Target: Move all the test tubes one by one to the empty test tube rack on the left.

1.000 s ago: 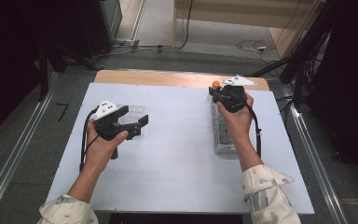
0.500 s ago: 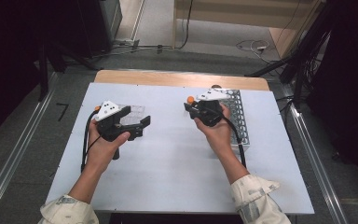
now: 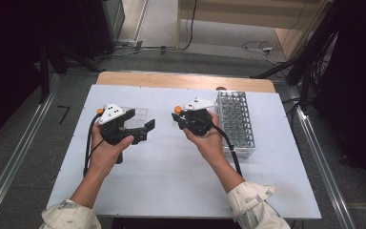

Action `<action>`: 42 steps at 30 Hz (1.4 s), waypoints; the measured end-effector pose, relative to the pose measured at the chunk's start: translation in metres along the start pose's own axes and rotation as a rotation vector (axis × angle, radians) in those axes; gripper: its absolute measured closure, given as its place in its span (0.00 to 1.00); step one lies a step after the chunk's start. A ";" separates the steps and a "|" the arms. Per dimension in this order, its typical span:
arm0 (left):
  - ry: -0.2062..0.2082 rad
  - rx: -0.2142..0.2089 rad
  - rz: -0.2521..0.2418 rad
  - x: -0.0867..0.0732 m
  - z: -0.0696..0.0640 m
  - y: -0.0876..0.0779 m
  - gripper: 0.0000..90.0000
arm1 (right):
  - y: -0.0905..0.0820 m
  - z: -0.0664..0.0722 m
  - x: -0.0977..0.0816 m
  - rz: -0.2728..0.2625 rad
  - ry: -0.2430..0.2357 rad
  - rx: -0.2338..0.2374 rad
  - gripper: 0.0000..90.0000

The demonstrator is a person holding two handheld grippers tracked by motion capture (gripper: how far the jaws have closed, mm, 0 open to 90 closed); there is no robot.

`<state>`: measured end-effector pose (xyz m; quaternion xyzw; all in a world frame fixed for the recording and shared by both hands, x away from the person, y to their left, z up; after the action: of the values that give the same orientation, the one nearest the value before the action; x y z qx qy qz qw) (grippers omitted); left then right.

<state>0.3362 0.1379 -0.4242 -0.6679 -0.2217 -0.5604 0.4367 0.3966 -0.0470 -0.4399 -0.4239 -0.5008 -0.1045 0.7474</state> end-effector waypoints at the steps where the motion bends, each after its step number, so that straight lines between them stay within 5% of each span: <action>1: 0.000 -0.001 0.000 0.000 0.000 0.000 0.18 | 0.000 0.002 -0.001 0.005 0.003 0.001 0.80; 31: 0.004 -0.027 -0.018 0.001 -0.005 -0.001 0.28 | 0.016 0.050 -0.006 0.032 -0.056 0.102 0.80; 42: 0.052 -0.004 0.007 -0.003 -0.006 0.002 0.37 | 0.020 0.062 -0.007 0.040 -0.071 0.127 0.80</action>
<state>0.3337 0.1318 -0.4279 -0.6549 -0.2068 -0.5764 0.4428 0.3639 0.0089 -0.4476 -0.3891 -0.5239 -0.0426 0.7565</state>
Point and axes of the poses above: each handheld gripper's, and its own axes: y roughly forward along the jaws, x roughly out of its top, z roughly to its left, the point moved 5 cm from there along y, roughly forward along the jaws, and after that the axes turned 12 degrees about y, right-handed, at the moved point
